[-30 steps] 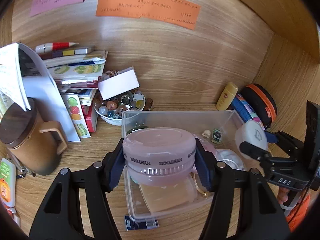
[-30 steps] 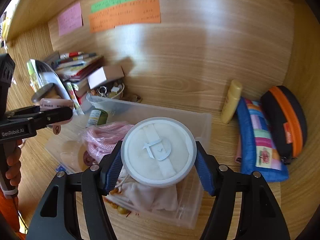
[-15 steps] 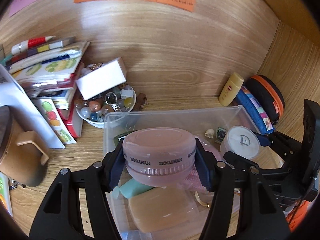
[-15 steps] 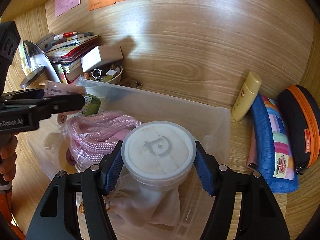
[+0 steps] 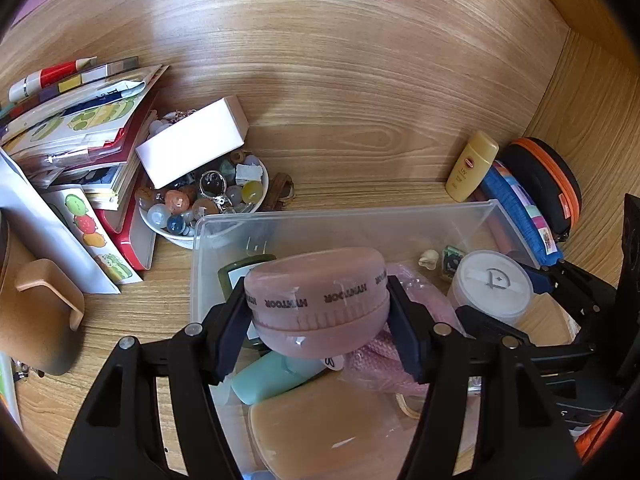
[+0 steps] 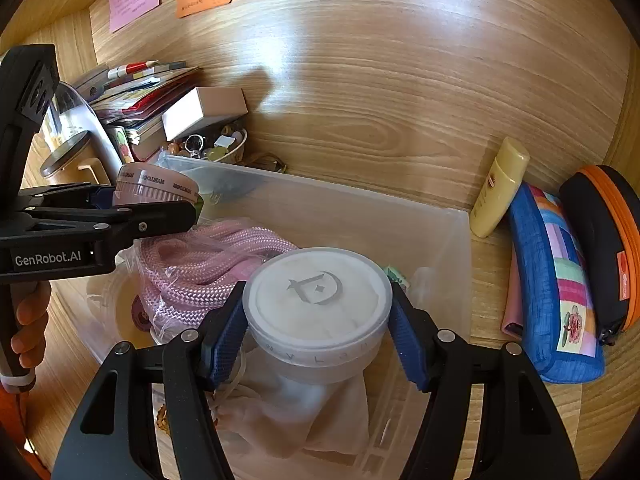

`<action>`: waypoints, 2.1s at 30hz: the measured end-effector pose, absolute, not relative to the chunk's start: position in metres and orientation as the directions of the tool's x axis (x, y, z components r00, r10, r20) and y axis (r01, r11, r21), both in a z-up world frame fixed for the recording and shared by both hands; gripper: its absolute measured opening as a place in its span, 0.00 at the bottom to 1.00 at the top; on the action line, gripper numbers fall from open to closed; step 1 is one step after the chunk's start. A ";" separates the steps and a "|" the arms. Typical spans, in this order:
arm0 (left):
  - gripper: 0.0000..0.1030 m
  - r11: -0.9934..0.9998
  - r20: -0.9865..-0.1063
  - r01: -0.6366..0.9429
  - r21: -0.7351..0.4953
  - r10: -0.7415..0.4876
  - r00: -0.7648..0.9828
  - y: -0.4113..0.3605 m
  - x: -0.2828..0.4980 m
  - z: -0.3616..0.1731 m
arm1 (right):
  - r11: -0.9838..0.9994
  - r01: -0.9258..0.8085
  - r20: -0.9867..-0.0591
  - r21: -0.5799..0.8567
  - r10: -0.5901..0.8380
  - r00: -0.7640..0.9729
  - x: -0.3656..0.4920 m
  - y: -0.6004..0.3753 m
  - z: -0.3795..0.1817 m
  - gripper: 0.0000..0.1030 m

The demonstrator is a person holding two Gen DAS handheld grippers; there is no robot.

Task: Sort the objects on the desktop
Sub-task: 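Lower both round containers into the box and open both grippers, then move the left gripper to the blue Max card box while the right approaches the green gourd charm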

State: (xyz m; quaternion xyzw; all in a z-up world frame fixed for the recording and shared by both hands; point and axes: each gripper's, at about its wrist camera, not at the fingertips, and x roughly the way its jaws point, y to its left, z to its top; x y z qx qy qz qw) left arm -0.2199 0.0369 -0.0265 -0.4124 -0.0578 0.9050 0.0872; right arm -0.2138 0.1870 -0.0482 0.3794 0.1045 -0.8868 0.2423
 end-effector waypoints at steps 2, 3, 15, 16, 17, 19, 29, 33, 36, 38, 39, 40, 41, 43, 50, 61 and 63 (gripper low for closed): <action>0.61 -0.978 -0.731 -0.111 -0.175 0.204 -0.651 0.036 -0.218 -0.025 | -0.862 0.507 -0.724 -0.003 -0.348 -0.595 -0.214 0.186 -0.048 0.61; 0.61 -0.979 -0.729 -0.111 -0.172 0.202 -0.654 0.036 -0.217 -0.024 | -0.863 0.506 -0.725 -0.002 -0.347 -0.595 -0.214 0.187 -0.048 0.61; 0.70 -0.980 -0.686 -0.129 -0.150 0.197 -0.701 0.035 -0.196 -0.004 | -0.862 0.507 -0.695 -0.006 -0.361 -0.622 -0.204 0.192 -0.033 0.62; 0.71 -0.981 -0.682 -0.127 -0.146 0.193 -0.705 0.035 -0.194 -0.001 | -0.860 0.510 -0.690 -0.003 -0.368 -0.623 -0.203 0.192 -0.031 0.62; 0.72 -0.982 -0.678 -0.124 -0.143 0.188 -0.711 0.034 -0.192 0.001 | -0.858 0.513 -0.685 -0.002 -0.372 -0.626 -0.201 0.192 -0.029 0.62; 0.72 -0.983 -0.671 -0.120 -0.141 0.184 -0.718 0.032 -0.187 0.005 | -0.858 0.513 -0.673 -0.010 -0.373 -0.638 -0.196 0.193 -0.023 0.63; 0.82 -0.989 -0.637 -0.088 -0.119 0.144 -0.757 0.018 -0.157 0.021 | -0.870 0.492 -0.627 0.005 -0.386 -0.676 -0.170 0.204 -0.004 0.70; 0.83 -0.991 -0.634 -0.079 -0.106 0.128 -0.763 0.012 -0.143 0.021 | -0.878 0.479 -0.614 0.000 -0.378 -0.693 -0.157 0.207 0.000 0.70; 0.84 -0.993 -0.637 -0.073 -0.096 0.118 -0.762 0.007 -0.133 0.019 | -0.884 0.468 -0.614 0.000 -0.370 -0.697 -0.147 0.209 0.000 0.70; 0.84 -0.993 -0.641 -0.072 -0.090 0.113 -0.759 0.005 -0.127 0.016 | -0.887 0.461 -0.614 0.002 -0.365 -0.699 -0.141 0.211 -0.001 0.70; 0.85 -0.994 -0.643 -0.070 -0.086 0.109 -0.758 0.004 -0.125 0.015 | -0.890 0.456 -0.615 0.002 -0.361 -0.701 -0.138 0.211 -0.002 0.70; 0.86 -0.994 -0.645 -0.068 -0.082 0.105 -0.757 0.002 -0.122 0.013 | -0.893 0.450 -0.616 0.001 -0.355 -0.703 -0.135 0.212 -0.003 0.70; 0.87 -0.995 -0.647 -0.067 -0.078 0.102 -0.756 0.000 -0.119 0.011 | -0.897 0.443 -0.619 0.003 -0.350 -0.703 -0.131 0.212 -0.005 0.71; 0.87 -0.995 -0.653 -0.066 -0.075 0.099 -0.751 -0.003 -0.114 0.006 | -0.901 0.434 -0.624 0.010 -0.345 -0.701 -0.126 0.213 -0.008 0.71; 0.87 -0.995 -0.684 -0.065 -0.074 0.098 -0.723 -0.012 -0.105 -0.013 | -0.913 0.407 -0.654 0.017 -0.318 -0.687 -0.108 0.211 -0.023 0.71; 0.87 -0.995 -0.767 -0.068 -0.072 0.099 -0.634 -0.014 -0.107 -0.058 | -0.932 0.362 -0.725 0.001 -0.251 -0.642 -0.101 0.219 -0.052 0.71; 0.87 -0.995 -0.779 -0.067 -0.079 0.104 -0.618 -0.013 -0.109 -0.063 | -0.930 0.368 -0.736 0.019 -0.262 -0.624 -0.102 0.218 -0.058 0.71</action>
